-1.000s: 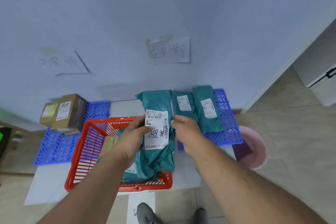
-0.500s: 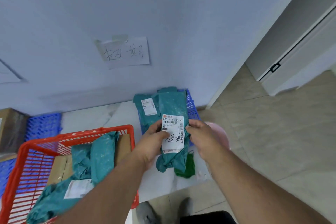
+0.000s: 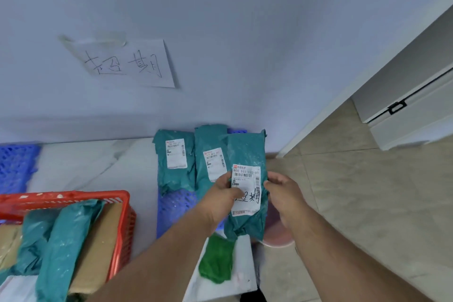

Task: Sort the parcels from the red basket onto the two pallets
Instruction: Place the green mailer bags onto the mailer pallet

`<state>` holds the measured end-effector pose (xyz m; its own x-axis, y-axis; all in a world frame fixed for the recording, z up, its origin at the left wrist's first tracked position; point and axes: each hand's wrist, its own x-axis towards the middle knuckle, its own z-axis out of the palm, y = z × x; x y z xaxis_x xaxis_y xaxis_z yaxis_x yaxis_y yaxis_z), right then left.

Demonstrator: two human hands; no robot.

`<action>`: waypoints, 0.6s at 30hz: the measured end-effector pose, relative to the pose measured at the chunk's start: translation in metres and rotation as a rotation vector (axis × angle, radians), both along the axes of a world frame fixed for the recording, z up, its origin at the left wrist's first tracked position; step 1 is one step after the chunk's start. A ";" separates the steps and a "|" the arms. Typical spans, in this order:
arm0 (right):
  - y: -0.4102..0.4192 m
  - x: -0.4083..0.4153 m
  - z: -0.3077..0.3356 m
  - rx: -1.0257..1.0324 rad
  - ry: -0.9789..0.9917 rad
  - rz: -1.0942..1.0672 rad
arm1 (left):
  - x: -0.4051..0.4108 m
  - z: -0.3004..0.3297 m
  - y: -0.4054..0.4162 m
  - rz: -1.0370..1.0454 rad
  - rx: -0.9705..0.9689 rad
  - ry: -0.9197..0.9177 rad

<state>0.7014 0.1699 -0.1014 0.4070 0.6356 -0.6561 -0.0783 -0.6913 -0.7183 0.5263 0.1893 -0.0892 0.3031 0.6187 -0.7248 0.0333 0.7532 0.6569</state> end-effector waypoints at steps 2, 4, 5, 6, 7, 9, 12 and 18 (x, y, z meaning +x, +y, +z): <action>0.025 0.023 -0.026 -0.028 -0.016 0.025 | 0.027 -0.029 0.019 0.038 -0.028 0.014; 0.051 0.041 -0.054 -0.039 -0.026 0.048 | 0.050 -0.057 0.039 0.059 -0.041 0.034; 0.064 0.048 -0.068 -0.043 -0.030 0.065 | 0.059 -0.071 0.049 0.067 -0.042 0.047; 0.076 0.054 -0.082 -0.046 -0.029 0.082 | 0.067 -0.084 0.060 0.074 -0.041 0.060; 0.087 0.058 -0.096 -0.044 -0.029 0.098 | 0.073 -0.097 0.069 0.081 -0.039 0.074; 0.108 0.066 -0.122 -0.033 -0.042 0.118 | 0.082 -0.121 0.086 0.093 -0.037 0.104; 0.134 0.074 -0.155 -0.041 -0.071 0.144 | 0.091 -0.152 0.108 0.091 -0.030 0.137; 0.148 0.070 -0.204 -0.078 -0.167 0.251 | 0.094 -0.177 0.111 -0.028 0.229 0.476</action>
<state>0.7717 0.3181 -0.3058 0.3500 0.6803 -0.6440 0.2168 -0.7276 -0.6508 0.6208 0.3006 -0.2661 -0.0082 0.7738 -0.6334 0.3863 0.5867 0.7117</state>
